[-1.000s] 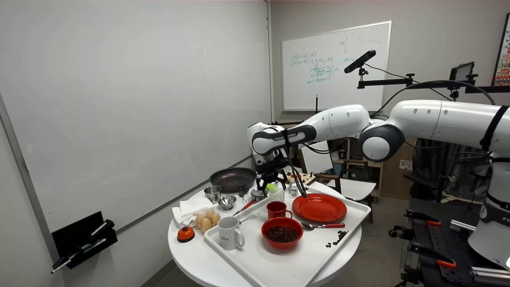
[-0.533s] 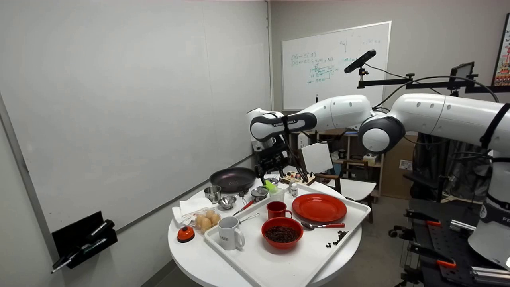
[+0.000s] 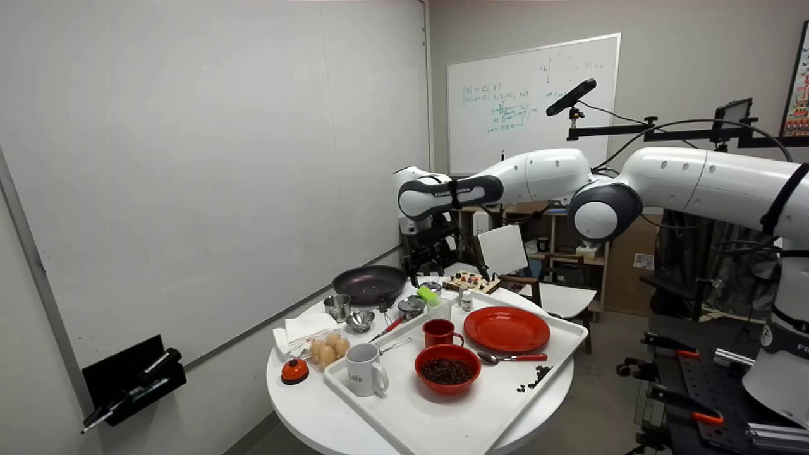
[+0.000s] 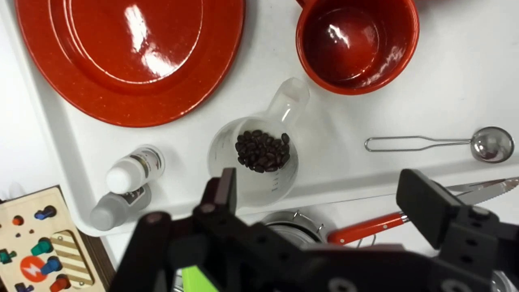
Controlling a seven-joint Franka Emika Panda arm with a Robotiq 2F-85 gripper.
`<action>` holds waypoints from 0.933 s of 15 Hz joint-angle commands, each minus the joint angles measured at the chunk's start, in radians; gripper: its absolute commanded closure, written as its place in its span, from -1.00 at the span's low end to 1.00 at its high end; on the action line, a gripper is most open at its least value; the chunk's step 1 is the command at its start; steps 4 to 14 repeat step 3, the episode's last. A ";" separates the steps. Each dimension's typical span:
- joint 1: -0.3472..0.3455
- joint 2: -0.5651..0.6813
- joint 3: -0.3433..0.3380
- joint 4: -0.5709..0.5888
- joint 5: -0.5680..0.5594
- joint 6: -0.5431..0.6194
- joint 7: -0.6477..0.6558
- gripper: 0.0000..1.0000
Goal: Pour a portion of the contents inside the clear jar into the red bowl
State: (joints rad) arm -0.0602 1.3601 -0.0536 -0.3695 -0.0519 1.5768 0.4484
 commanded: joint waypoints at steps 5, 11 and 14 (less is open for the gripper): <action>-0.003 0.003 0.000 -0.001 0.000 0.004 -0.002 -1.00; -0.003 0.003 0.000 -0.001 0.000 0.004 -0.002 -1.00; -0.003 0.003 0.000 -0.001 0.000 0.004 -0.002 -1.00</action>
